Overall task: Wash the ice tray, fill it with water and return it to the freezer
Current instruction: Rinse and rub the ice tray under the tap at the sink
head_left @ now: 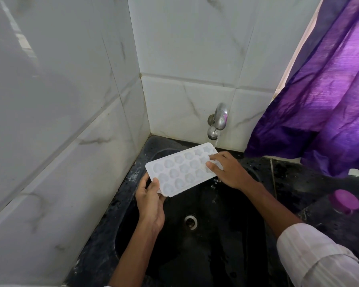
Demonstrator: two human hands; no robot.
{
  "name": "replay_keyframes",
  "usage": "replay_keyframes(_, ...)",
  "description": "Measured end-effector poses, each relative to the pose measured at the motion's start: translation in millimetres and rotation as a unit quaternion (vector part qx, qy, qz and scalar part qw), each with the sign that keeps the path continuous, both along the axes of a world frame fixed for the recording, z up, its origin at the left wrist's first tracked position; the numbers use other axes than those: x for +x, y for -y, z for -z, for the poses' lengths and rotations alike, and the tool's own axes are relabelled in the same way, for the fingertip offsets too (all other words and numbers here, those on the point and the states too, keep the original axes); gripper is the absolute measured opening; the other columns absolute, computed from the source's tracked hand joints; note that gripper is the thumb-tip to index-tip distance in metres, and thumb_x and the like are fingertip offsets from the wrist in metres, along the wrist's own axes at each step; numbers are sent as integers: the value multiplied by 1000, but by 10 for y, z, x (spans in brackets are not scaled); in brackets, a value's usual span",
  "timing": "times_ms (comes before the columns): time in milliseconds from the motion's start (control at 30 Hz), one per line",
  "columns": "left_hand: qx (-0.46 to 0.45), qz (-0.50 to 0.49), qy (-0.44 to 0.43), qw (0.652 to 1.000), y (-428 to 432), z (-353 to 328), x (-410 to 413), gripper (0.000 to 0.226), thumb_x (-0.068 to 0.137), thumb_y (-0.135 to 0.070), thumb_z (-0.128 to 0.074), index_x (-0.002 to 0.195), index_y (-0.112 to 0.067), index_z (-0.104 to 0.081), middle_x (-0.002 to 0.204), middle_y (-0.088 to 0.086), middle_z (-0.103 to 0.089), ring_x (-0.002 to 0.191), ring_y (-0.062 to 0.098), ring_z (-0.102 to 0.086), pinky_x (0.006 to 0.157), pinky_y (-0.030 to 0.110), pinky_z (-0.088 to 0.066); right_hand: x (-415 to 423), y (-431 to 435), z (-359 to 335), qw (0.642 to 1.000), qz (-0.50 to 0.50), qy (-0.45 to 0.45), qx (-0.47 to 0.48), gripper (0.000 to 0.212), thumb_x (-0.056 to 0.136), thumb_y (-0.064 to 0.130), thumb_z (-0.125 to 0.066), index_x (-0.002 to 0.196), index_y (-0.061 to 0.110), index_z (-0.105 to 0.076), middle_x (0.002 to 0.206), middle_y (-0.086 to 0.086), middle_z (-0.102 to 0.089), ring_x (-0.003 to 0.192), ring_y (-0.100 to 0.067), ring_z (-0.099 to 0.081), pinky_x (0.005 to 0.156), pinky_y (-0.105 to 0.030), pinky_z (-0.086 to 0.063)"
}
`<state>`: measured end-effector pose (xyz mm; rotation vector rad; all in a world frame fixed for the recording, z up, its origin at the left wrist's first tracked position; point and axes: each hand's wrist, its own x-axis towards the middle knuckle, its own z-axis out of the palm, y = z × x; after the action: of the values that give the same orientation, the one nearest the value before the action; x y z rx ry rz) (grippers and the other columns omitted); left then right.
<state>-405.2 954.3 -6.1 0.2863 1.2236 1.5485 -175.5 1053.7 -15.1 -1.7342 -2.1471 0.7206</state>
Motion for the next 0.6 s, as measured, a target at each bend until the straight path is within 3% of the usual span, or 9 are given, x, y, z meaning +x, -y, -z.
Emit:
replay_keyframes(133, 3, 0, 1, 1000, 11, -8, -13, 39, 102, -4, -49, 139, -15, -54, 120, 7, -71, 105, 25, -70, 75, 36, -62, 3, 2, -2, 1000, -8, -2, 11, 45, 98, 50, -49, 131, 20, -56, 141, 0, -48, 127, -15, -46, 103, -28, -36)
replay_keyframes(233, 1, 3, 1, 1000, 22, -7, -9, 39, 102, -4, -49, 139, -16, -54, 120, 6, -71, 104, 24, -71, 79, 39, -61, 7, 14, -3, 1000, -4, -1, 11, 44, 98, 48, -51, 130, 18, -56, 139, 0, -50, 125, -12, -47, 100, -23, -31)
replay_keyframes(467, 4, -3, 14, 1000, 11, -21, 22, 38, 103, -4, -49, 139, -15, -55, 112, 1, -73, 101, 21, -71, 80, 39, -59, -3, 16, -1, 1000, 6, 5, 16, 49, 99, 51, -45, 139, 23, -52, 148, -3, -43, 133, -19, -43, 107, -34, -35)
replay_keyframes(600, 7, 0, 2, 1000, 9, -27, 13, 39, 102, -4, -50, 139, -16, -55, 117, 4, -71, 107, 25, -70, 85, 42, -59, 39, 1, 21, 1000, 1, 16, 7, 52, 97, 58, -43, 136, 27, -54, 144, 1, -49, 131, -15, -45, 106, -32, -35)
